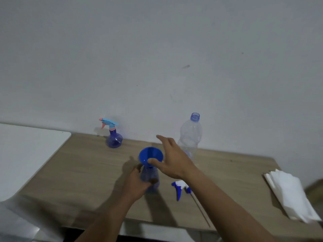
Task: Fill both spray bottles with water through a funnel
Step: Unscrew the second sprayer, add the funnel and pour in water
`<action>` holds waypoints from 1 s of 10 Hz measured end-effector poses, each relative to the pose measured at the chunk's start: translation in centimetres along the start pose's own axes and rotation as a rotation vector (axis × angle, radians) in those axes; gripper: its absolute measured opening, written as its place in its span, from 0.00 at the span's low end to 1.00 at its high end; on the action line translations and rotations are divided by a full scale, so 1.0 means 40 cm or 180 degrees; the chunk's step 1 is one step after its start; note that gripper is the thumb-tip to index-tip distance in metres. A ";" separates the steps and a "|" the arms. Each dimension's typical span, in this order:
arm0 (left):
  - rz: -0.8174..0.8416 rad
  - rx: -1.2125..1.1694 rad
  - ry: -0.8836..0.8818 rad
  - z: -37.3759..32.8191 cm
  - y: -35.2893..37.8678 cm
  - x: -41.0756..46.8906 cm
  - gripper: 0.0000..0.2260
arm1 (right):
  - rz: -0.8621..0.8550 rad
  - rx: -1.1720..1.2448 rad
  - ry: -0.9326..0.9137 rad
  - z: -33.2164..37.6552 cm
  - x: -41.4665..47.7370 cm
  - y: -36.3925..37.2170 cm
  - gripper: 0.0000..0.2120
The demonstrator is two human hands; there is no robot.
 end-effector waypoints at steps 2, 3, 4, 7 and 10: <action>0.0245 0.0457 -0.0047 -0.011 -0.013 0.010 0.12 | 0.0599 -0.0673 0.0345 0.036 0.070 0.093 0.48; 0.0234 0.0452 -0.0131 0.006 -0.020 0.023 0.20 | 0.0711 -0.0640 0.0401 0.045 0.094 0.092 0.45; 0.0248 0.0342 0.0050 0.000 -0.034 0.028 0.22 | 0.0696 -0.0687 0.0439 0.043 0.099 0.092 0.44; 0.0407 -0.0259 -0.0011 0.016 -0.040 0.024 0.02 | 0.0696 -0.0710 0.0458 0.054 0.088 0.069 0.42; 0.0585 -0.0711 -0.0012 0.035 -0.040 0.048 0.18 | 0.0837 -0.0323 0.1132 0.054 0.071 -0.004 0.41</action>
Point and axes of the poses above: each hand's wrist, its own x-axis towards the middle knuckle, its own y-axis out of the palm, z = x × y, the point moved 1 cm from there along x, towards the middle knuckle, and after that the axes turned 12 degrees about y, right-handed, at the moved point
